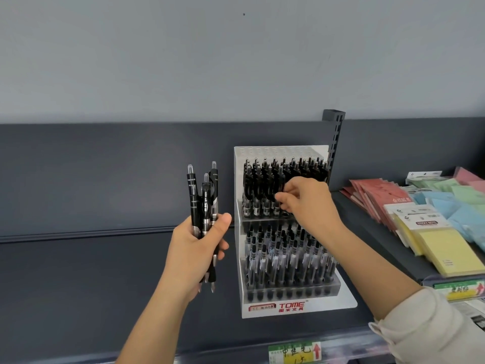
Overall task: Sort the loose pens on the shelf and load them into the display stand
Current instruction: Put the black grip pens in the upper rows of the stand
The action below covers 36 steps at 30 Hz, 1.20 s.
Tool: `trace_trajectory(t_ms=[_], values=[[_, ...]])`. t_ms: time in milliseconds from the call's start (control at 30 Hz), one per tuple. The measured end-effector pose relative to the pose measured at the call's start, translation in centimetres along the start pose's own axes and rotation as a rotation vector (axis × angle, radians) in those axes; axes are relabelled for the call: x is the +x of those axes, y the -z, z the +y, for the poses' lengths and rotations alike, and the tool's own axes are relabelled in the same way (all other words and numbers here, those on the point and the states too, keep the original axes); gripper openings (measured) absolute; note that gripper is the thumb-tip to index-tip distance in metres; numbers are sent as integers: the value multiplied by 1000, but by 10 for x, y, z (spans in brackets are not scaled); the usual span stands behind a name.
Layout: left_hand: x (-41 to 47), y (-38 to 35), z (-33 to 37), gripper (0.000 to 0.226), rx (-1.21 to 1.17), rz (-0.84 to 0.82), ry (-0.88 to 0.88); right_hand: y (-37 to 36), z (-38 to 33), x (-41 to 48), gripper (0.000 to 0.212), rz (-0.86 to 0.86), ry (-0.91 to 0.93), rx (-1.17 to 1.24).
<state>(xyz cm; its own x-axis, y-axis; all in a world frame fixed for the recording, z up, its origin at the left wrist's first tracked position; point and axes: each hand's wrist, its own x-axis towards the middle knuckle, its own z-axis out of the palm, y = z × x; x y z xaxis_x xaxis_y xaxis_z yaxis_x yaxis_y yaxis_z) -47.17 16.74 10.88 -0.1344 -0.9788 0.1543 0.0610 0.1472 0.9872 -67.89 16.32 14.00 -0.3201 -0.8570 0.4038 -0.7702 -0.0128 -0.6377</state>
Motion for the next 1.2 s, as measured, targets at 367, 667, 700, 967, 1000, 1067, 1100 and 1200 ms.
trace_trajectory(t_ms=[367,667,700,967,1000,1067,1100,1200], values=[[-1,-13,2,17,-16,-110,-67,11,-30,-32,19,42,68,222],[-7,-17,4,29,41,-194,-69,-8,-41,-47,16,-241,-65,687],[-7,-16,4,27,32,-183,-56,-7,-40,-47,13,-249,-85,733],[-4,-17,-1,15,15,-155,-70,6,-32,-43,17,-237,-232,915],[-4,-18,-1,15,15,-138,-72,11,-32,-41,18,-217,-234,911],[-3,-18,-2,17,1,-88,-68,26,-30,-33,19,-132,-233,928],[-2,-17,-2,18,-7,-60,-63,35,-28,-28,20,-73,-234,942],[1,-15,-3,18,-27,4,-34,54,-20,-17,20,121,-196,856]])
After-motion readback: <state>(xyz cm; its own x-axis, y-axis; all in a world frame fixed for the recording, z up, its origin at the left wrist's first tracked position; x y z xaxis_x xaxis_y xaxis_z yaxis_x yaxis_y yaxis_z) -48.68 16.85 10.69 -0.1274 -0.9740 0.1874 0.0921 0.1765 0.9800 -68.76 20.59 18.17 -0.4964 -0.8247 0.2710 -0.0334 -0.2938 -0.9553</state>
